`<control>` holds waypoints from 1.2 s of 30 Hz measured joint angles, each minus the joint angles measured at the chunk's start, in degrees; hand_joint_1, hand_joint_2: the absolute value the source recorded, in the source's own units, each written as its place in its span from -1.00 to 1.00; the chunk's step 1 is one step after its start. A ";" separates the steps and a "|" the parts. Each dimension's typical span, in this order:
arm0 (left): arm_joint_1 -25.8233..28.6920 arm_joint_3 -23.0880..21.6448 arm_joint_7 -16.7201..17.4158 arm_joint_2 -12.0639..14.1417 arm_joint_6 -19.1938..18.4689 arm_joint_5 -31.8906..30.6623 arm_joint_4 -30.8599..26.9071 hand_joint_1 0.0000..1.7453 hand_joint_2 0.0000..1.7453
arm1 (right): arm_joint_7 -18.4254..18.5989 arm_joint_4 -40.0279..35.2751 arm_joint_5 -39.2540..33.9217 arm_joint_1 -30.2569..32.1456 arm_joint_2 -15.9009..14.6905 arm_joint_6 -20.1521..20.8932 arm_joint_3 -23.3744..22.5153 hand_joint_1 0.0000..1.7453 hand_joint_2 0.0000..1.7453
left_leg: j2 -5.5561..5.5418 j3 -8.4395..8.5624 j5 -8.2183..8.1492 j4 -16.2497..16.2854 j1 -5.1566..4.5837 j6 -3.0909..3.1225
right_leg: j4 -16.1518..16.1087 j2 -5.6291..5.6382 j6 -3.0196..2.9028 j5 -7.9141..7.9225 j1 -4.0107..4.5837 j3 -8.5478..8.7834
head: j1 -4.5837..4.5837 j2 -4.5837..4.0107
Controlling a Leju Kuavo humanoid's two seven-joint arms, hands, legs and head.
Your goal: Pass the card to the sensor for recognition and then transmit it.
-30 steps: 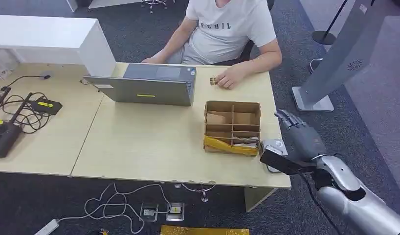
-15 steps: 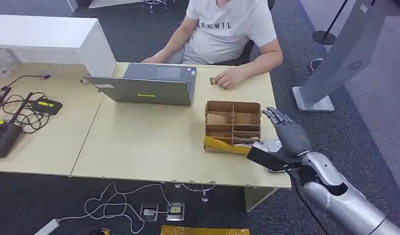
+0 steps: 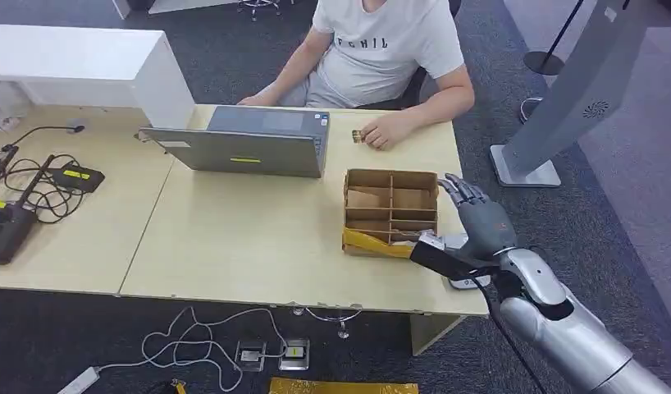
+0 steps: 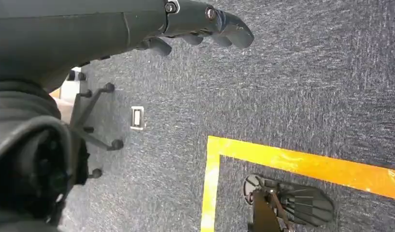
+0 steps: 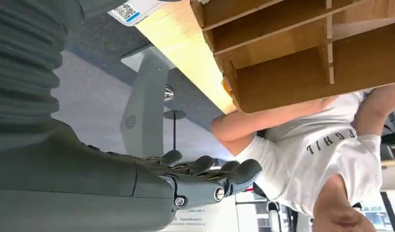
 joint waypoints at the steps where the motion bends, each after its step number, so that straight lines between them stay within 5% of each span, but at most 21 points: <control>1: -0.01 0.00 0.00 0.00 0.00 0.00 0.00 -1.00 -1.00 | -0.02 0.20 0.00 -0.01 0.11 -0.02 0.00 -1.00 1.00 | 0.00 0.00 0.00 0.00 0.00 0.00 | 0.00 0.00 0.00 0.00 0.00 0.00 | -0.02 0.00; 22: -0.37 -0.04 0.66 0.00 0.15 0.28 0.00 -1.00 -1.00 | -4.87 9.29 9.59 -1.92 5.44 -4.28 -0.90 -1.00 1.00 | 0.00 0.00 0.00 0.00 0.00 0.00 | 0.00 0.01 0.00 0.00 0.00 0.00 | 0.00 0.00; 36: -0.43 -0.07 0.66 0.00 0.18 0.28 0.00 -1.00 -1.00 | -4.44 13.29 10.75 -2.51 8.44 -3.82 -1.40 -1.00 1.00 | 0.00 0.01 0.00 0.00 0.00 0.00 | 0.00 0.01 0.00 0.00 0.00 -0.01 | 0.00 0.00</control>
